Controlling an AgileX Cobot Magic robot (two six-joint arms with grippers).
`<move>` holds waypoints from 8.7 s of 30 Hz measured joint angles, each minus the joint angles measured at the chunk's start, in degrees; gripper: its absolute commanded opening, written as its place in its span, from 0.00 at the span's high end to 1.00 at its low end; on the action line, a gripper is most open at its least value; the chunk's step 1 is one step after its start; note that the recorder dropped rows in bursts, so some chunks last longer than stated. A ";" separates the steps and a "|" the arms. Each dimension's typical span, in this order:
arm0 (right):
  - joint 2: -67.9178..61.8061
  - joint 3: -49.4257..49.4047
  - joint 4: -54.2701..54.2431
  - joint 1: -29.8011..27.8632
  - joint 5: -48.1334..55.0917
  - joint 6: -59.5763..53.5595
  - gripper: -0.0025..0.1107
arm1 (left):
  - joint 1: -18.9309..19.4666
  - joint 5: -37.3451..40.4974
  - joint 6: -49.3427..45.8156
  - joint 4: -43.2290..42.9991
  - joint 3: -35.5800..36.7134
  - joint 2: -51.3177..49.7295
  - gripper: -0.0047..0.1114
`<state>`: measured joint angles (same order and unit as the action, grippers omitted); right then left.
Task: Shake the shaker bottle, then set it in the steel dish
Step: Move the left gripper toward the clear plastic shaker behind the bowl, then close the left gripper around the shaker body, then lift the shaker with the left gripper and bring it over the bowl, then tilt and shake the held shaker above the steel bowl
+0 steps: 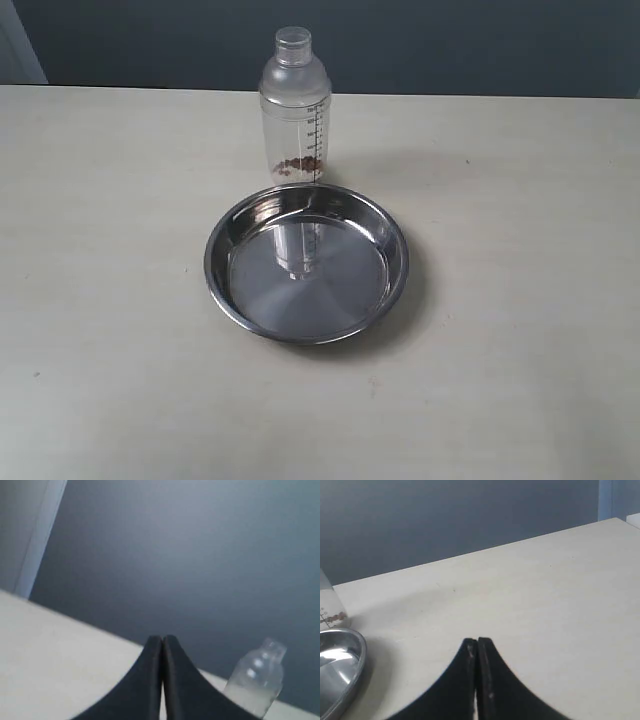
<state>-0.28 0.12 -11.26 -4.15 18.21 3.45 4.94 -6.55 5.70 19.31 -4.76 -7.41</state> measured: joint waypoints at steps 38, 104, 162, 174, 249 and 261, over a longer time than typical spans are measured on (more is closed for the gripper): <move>0.00 0.00 0.11 0.00 0.00 0.00 0.98 | -8.37 -62.22 11.93 -56.01 -29.21 -88.33 0.06; 0.00 0.00 0.11 0.00 0.00 0.00 0.98 | -13.73 -54.72 22.31 -56.86 -69.98 -128.35 0.06; 0.00 0.00 0.11 0.00 0.00 0.00 0.98 | -18.53 -44.50 21.81 -52.36 -78.56 -132.16 0.79; 0.00 0.00 0.11 0.00 0.00 0.00 0.98 | -18.56 -44.19 25.09 -52.84 -78.79 -132.16 0.95; 0.00 0.00 0.11 0.00 0.00 0.00 0.98 | -25.29 -18.94 32.94 -58.57 -43.35 -75.92 0.96; 0.00 0.00 0.11 0.00 -0.04 0.00 0.98 | -27.24 -19.37 33.18 -55.67 -42.83 -74.83 0.96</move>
<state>-0.28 0.12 -11.15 -4.15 18.17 3.45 -22.31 -25.92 38.88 -36.35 -47.58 -82.24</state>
